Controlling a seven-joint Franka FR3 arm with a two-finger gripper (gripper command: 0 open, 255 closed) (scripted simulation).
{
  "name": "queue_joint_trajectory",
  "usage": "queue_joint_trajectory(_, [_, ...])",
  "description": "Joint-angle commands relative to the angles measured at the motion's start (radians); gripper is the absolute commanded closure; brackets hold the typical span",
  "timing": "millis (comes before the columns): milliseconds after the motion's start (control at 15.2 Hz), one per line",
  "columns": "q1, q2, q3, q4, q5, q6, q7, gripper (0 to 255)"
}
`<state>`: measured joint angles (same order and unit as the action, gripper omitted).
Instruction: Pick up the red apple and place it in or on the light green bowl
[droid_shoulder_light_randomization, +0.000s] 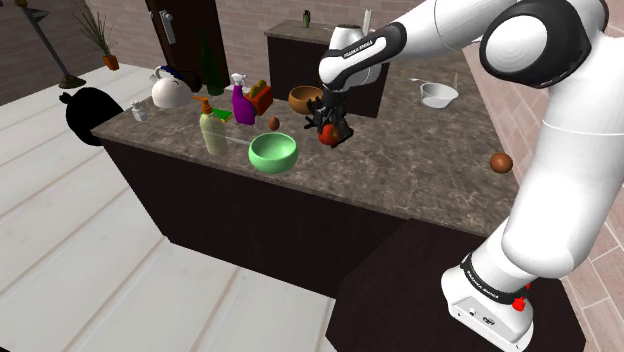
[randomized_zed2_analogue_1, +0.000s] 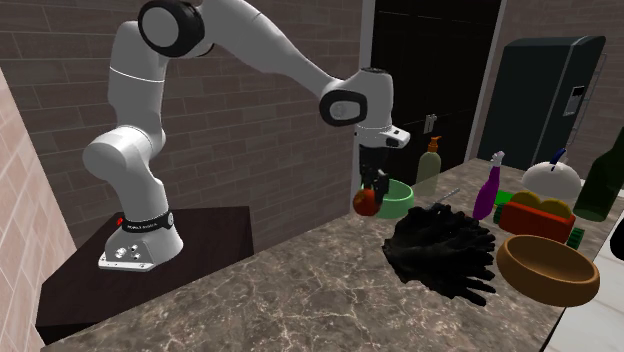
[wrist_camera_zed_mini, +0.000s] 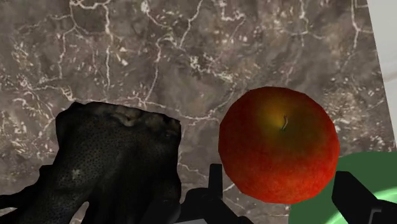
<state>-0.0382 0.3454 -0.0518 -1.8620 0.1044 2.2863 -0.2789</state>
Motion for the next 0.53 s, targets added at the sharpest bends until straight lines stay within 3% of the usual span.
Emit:
queue_joint_trajectory(0, [0.001,-0.014,-0.001,0.012,-0.003,-0.026,0.004,255])
queue_joint_trajectory(462, [0.002,-0.054,-0.003,0.052,-0.01,-0.106,0.013,255])
